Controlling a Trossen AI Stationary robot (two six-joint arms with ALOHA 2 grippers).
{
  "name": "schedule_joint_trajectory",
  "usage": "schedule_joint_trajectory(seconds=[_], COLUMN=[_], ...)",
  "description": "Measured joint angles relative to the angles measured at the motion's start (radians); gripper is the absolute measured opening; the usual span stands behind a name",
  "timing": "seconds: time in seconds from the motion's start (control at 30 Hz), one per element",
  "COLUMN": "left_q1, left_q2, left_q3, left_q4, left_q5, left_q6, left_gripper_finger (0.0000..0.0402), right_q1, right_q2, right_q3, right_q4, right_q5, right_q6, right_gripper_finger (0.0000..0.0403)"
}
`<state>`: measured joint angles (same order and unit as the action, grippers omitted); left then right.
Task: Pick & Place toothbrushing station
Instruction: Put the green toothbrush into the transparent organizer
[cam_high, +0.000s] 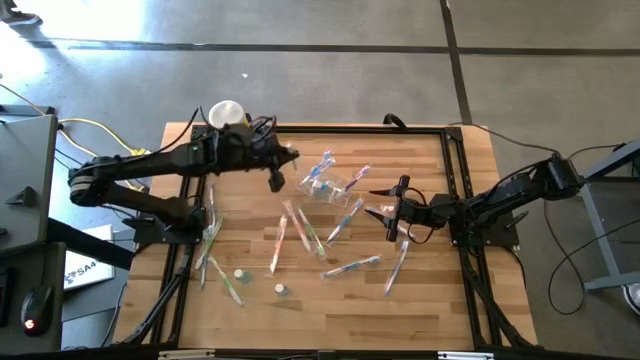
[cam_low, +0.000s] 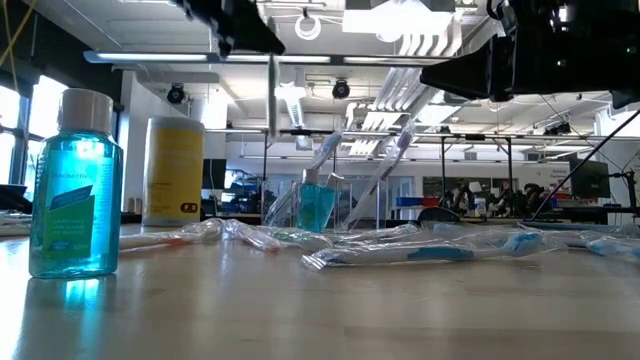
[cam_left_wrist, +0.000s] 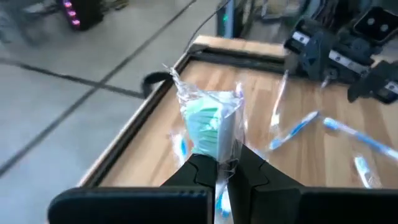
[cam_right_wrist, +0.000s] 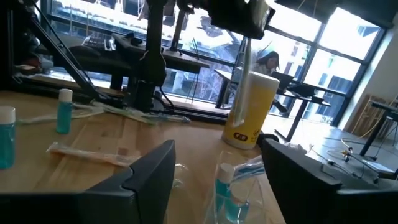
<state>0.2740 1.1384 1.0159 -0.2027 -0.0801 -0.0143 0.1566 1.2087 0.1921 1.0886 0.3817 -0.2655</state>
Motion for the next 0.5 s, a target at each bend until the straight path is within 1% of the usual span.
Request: schedule_joint_trajectory(seconds=[0.1,0.17,0.3,0.5], left_q1=[0.087,0.129,0.168,0.171], left_q2=[0.022,0.02,0.02,0.092], left_q3=[-0.078,-0.119,-0.19,-0.262], left_q4=[0.081,0.165,0.236,0.324], left_q5=[0.13,0.193,0.207,0.24], left_q6=[-0.034,-0.06,-0.075,-0.11], left_gripper_finger=[0.0006,0.0006,0.0006,0.0006], right_q1=[0.0,0.0,0.0,-0.008], right_q2=[0.0,0.0,0.0,0.0], right_q3=[0.0,0.0,0.0,0.0], right_q4=[0.001,0.001,-0.002,-0.005], right_q5=[0.002,0.002,0.003,0.004], right_q6=[0.033,0.046,0.061,0.06], right_gripper_finger=[0.0231,0.0231,0.0231,0.0231])
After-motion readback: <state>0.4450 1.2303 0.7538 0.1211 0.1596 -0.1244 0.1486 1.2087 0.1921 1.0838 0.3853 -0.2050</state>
